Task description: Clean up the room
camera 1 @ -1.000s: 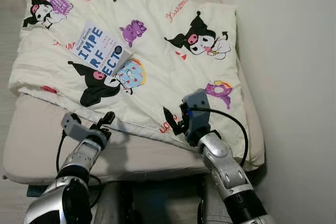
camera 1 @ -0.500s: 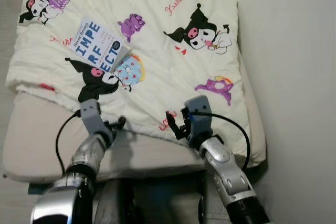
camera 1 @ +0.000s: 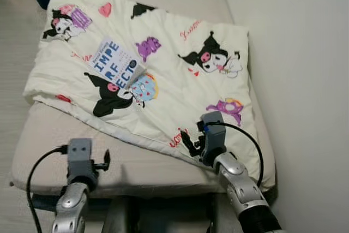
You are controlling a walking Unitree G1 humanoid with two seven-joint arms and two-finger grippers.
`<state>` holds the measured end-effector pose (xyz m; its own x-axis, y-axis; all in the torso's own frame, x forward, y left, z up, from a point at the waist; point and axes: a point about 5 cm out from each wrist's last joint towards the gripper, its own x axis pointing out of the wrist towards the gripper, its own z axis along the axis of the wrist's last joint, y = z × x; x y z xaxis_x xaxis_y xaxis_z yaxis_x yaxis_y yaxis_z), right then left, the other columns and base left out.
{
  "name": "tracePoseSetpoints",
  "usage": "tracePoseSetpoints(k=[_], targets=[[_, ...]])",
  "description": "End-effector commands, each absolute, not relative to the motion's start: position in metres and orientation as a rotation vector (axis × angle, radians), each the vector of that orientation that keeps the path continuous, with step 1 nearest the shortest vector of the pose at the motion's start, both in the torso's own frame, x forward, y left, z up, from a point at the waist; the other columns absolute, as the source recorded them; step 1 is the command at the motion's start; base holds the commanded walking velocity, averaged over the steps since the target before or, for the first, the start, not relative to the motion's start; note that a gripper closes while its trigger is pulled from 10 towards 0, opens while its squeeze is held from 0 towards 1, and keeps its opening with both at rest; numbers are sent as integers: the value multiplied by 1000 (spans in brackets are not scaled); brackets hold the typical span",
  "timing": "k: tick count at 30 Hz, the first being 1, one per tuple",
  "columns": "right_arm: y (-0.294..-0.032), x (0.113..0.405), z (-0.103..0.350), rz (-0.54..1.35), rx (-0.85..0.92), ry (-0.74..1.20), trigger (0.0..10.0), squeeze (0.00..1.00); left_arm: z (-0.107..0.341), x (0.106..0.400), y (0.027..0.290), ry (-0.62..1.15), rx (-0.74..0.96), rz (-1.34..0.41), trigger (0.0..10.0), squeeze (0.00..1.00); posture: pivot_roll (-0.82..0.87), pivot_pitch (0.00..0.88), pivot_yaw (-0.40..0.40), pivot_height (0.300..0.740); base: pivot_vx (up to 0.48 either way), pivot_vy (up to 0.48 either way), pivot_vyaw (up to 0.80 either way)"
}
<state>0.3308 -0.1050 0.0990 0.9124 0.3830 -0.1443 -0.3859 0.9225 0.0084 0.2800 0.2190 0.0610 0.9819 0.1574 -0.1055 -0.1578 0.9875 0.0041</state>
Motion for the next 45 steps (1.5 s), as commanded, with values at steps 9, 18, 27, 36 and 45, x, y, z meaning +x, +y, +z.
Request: tracePoseSetpoints(k=[9, 18, 27, 36, 45], targets=[[-104, 323, 78, 384, 2, 207, 10000, 0, 50, 263, 199, 168, 13, 133, 10000, 0, 33, 177, -15, 600, 0, 0, 0], [-102, 320, 74, 388, 36, 194, 10000, 0, 54, 261, 190, 181, 42, 100, 10000, 0, 28, 187, -3, 600, 0, 0, 0], [-104, 321, 75, 380, 49, 172, 10000, 0, 57, 259, 186, 187, 44, 96, 10000, 0, 22, 192, 2, 600, 0, 0, 0], [-104, 318, 72, 384, 70, 179, 10000, 0, 56, 256, 185, 203, 37, 100, 10000, 0, 22, 200, -1, 580, 0, 0, 0], [-104, 317, 72, 389, 65, 175, 10000, 0, 55, 253, 185, 209, 37, 102, 10000, 0, 21, 207, -2, 570, 0, 0, 0]])
